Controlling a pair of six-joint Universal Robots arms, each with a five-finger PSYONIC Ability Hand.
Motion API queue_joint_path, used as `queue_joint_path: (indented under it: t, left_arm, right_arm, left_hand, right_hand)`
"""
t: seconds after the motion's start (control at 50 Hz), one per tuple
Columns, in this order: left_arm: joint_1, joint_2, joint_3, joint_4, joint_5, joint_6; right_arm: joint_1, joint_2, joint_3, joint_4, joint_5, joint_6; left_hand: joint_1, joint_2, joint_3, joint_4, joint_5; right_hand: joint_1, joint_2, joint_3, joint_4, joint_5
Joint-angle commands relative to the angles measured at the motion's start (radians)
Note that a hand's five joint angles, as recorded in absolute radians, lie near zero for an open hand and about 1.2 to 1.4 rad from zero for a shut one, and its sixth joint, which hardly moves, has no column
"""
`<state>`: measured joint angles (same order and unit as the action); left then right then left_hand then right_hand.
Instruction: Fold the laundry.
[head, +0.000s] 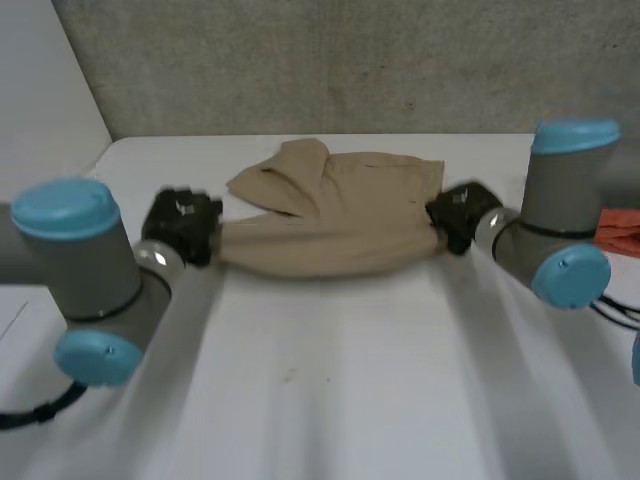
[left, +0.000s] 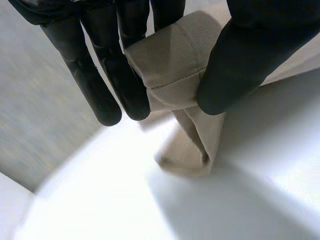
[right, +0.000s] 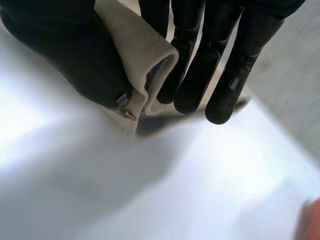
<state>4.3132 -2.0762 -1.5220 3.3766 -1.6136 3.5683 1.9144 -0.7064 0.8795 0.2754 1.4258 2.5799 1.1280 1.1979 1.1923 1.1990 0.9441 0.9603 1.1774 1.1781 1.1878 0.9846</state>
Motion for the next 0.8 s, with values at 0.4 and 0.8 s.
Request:
queue_joint_path:
  t: [0.4,0.8]
  left_arm:
    - [-0.012,0.399,-0.412,-0.422,0.014,0.198]
    - [0.031,0.3,-0.184,-0.168,0.181,0.176]
  right_arm:
    - [-0.012,-0.536,0.771,0.148,-0.039,-0.236]
    - [-0.023,-0.587,0.981,-0.047,-0.053,-0.238]
  left_hand:
    - [0.268,0.198,0.204,0.197,0.278]
    - [-0.824,-0.893,-0.888,-0.895,-0.814]
  right_hand:
    - [0.436,0.219,0.218,0.209,0.237]
    - [0.436,0.219,0.218,0.209,0.237]
